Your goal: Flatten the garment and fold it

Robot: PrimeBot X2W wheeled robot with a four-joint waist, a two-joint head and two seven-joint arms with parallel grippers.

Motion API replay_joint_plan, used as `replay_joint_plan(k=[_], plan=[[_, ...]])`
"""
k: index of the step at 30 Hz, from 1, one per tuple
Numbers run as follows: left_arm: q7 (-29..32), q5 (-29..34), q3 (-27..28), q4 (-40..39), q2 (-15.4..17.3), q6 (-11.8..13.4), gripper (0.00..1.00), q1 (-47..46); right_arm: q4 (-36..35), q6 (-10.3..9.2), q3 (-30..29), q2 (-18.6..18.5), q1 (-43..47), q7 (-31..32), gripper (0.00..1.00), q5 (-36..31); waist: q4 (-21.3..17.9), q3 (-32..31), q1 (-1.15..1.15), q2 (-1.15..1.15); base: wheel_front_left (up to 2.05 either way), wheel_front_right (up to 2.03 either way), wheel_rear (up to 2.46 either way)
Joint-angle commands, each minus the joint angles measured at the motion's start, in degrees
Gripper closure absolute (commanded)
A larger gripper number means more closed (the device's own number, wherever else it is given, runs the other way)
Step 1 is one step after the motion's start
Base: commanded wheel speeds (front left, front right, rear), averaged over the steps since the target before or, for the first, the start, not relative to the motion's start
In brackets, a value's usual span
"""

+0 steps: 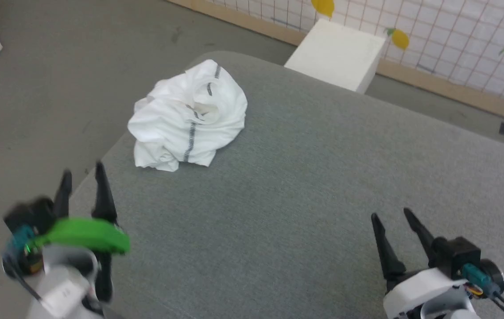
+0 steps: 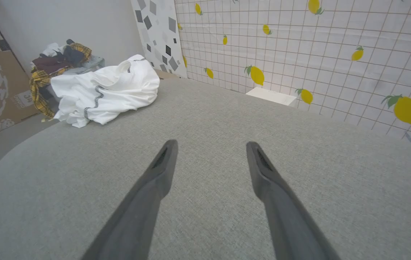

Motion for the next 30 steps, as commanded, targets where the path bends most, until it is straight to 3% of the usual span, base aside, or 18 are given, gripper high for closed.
replay_joint_plan(k=[1, 8, 17, 22, 30], plan=[[1.6, -1.6, 0.4, 0.8, 1.0, -1.1, 0.00, -3.5, -0.9, -0.09, -0.4, -0.1, -1.5, 0.6, 0.00, -1.0, -3.0, 4.0, 0.00, 0.00, 0.00, 0.00, 0.00], [10.3, -6.5, 3.1, 5.5, 6.8, -3.5, 0.00, -18.0, -5.2, -0.09, -2.0, -0.1, -4.1, 3.3, 0.00, -4.4, -7.9, 12.8, 0.00, 0.00, 0.00, 0.00, 0.00], [25.2, -9.8, 3.9, 14.5, 12.9, -2.2, 0.00, -30.2, -10.8, -0.09, -8.8, -0.1, -6.1, 5.6, 0.00, -7.3, -12.6, 21.6, 0.00, 0.00, 0.00, 0.00, 0.00], [35.5, -11.0, 2.5, 19.7, 14.2, -1.1, 0.00, -32.9, -14.3, -0.09, -12.0, -0.1, -6.0, 6.9, 0.00, -8.8, -13.4, 25.2, 0.00, 0.00, 0.00, 0.00, 0.00], [45.0, -12.2, 0.4, 25.7, 13.8, 0.1, 0.00, -33.6, -17.0, -0.09, -11.8, -0.1, -5.6, 8.2, 0.00, -9.7, -13.2, 28.7, 0.00, 0.00, 0.00, 0.00, 0.00]])
